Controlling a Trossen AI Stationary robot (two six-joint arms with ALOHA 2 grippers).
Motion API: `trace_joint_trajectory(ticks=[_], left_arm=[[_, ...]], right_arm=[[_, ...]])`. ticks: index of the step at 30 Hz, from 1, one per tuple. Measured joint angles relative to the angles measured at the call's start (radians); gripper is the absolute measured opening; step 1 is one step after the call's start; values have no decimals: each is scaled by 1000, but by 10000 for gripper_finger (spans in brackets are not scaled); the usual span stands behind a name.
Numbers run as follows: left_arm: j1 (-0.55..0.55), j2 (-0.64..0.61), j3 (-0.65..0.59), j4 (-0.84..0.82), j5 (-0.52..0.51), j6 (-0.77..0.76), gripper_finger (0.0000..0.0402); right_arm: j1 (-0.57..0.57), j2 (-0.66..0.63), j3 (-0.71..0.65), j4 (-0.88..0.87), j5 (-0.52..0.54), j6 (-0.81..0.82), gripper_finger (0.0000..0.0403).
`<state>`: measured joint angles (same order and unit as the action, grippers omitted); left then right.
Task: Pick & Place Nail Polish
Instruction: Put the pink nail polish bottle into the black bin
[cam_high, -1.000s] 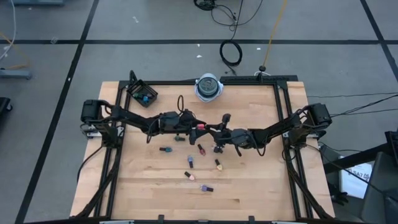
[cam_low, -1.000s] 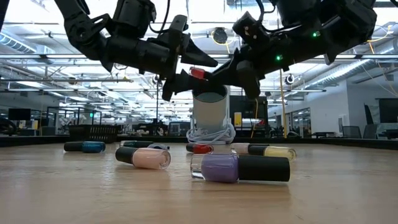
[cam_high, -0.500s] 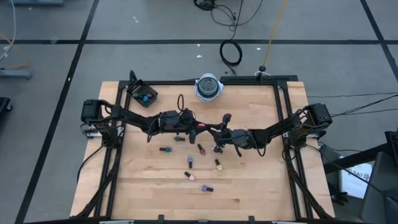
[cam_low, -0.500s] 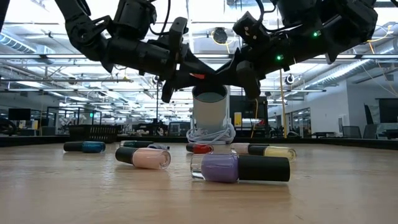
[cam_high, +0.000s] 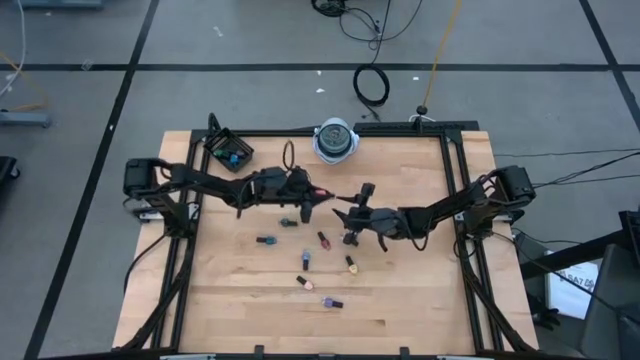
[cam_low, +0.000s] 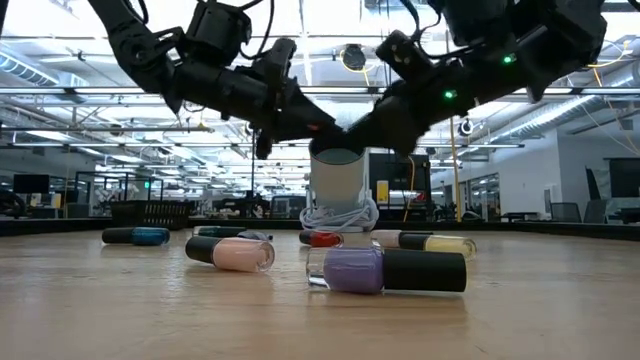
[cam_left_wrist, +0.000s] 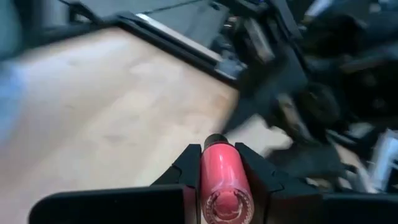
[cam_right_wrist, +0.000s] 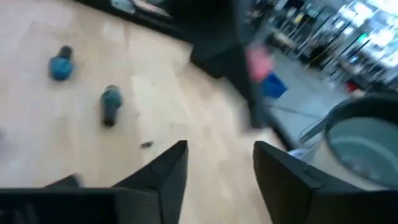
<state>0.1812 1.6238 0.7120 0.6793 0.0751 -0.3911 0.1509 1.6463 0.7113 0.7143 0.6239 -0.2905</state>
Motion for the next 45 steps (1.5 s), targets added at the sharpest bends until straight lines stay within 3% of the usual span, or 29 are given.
trace_joint_trajectory(ticks=[5,10,15,18,23,30,35,45], left_arm=[[28,-129,1,-224,-155,87,53],[45,-280,1,-556,-492,150,53],[91,-371,0,-931,-844,54,53],[147,-387,0,-1090,-965,-48,53],[294,-374,-5,-1175,-984,-131,53],[495,-292,-45,-1147,-901,-165,53],[565,-245,-56,-1113,-825,-139,60],[593,-225,-56,-1107,-816,-129,218]], right_arm=[[-12,-78,1,-117,-103,119,200],[-20,-145,-18,-141,-127,135,197],[-31,-185,-65,-130,-127,152,188],[-42,-196,-81,-99,-127,170,187],[-49,-196,-82,-92,-128,174,186],[-49,-196,-82,-92,-129,174,183],[-49,-196,-82,-93,-129,174,183],[-49,-196,-82,-93,-129,174,183]])
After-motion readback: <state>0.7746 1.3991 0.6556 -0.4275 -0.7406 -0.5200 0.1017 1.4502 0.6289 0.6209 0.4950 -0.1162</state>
